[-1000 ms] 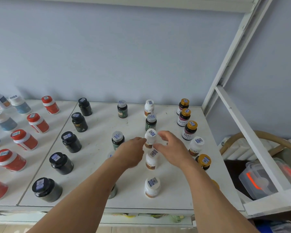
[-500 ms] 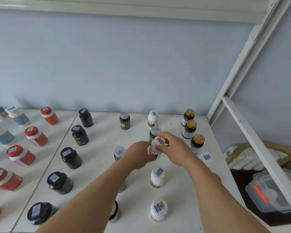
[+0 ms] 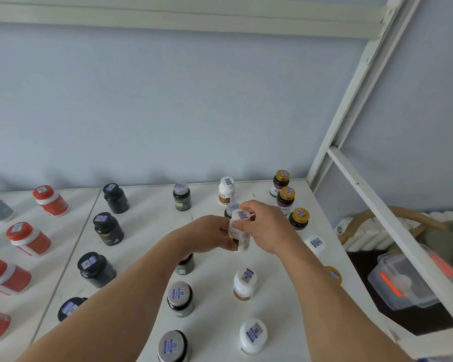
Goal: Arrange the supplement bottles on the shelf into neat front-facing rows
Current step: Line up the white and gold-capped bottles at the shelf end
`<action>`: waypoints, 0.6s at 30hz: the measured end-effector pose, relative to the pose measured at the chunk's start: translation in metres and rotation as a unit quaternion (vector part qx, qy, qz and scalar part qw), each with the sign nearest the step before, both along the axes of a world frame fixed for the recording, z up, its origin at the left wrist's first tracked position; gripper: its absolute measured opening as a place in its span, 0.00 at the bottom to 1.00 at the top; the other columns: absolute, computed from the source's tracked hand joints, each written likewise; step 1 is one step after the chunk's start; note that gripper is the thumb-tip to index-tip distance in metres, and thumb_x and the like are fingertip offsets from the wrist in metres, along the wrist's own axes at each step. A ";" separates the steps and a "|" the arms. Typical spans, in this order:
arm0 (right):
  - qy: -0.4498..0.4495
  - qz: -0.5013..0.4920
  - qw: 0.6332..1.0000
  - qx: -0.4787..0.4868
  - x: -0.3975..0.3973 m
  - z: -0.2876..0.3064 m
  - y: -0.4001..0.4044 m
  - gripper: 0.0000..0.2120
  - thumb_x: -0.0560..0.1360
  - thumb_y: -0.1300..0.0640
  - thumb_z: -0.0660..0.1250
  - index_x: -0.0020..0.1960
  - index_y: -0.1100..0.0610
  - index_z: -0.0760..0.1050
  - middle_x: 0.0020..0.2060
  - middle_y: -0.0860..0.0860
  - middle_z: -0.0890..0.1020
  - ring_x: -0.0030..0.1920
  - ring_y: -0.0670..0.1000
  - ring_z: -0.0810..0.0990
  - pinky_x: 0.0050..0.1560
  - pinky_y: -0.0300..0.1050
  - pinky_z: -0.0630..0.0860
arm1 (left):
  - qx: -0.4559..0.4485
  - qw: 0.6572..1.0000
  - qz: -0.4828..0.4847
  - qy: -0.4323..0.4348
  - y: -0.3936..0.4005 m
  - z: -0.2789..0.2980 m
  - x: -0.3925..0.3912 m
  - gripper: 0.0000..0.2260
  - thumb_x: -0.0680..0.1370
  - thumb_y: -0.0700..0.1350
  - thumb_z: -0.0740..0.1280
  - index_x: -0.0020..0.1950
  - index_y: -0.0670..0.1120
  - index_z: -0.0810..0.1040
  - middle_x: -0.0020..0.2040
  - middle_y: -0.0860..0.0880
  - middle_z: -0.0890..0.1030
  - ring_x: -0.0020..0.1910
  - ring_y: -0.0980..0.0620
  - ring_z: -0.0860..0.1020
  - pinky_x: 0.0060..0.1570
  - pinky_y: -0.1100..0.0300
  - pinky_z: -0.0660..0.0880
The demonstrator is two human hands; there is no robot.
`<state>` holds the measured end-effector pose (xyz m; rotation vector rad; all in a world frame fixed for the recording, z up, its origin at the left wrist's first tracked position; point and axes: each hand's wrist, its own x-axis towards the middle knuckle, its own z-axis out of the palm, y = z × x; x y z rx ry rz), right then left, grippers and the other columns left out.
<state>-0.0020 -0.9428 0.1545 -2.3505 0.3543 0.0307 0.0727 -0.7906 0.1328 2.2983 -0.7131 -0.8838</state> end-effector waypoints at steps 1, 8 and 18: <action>0.002 -0.003 1.000 -0.002 0.000 -0.001 0.000 0.23 0.75 0.47 0.70 0.68 0.49 0.72 0.60 0.48 0.80 0.51 0.45 0.76 0.47 0.38 0.70 | -0.001 1.000 -0.004 0.002 0.000 -0.001 0.001 0.18 0.69 0.51 0.74 0.58 0.53 0.79 0.53 0.55 0.83 0.55 0.53 0.79 0.60 0.51 0.74; 0.027 0.000 1.000 -0.002 0.001 -0.005 -0.001 0.25 0.75 0.48 0.70 0.70 0.48 0.69 0.62 0.46 0.79 0.50 0.43 0.74 0.41 0.34 0.68 | -0.004 1.000 -0.010 -0.001 0.001 -0.009 0.004 0.18 0.69 0.51 0.75 0.58 0.54 0.79 0.54 0.54 0.83 0.56 0.53 0.79 0.61 0.51 0.74; 0.075 0.011 0.997 0.030 -0.005 -0.036 -0.002 0.24 0.73 0.51 0.72 0.67 0.46 0.70 0.59 0.45 0.79 0.54 0.46 0.77 0.54 0.39 0.74 | 0.106 0.976 -0.083 -0.171 -0.004 -0.016 0.005 0.30 0.74 0.53 0.71 0.74 0.51 0.65 0.70 0.51 0.72 0.68 0.49 0.70 0.64 0.56 0.66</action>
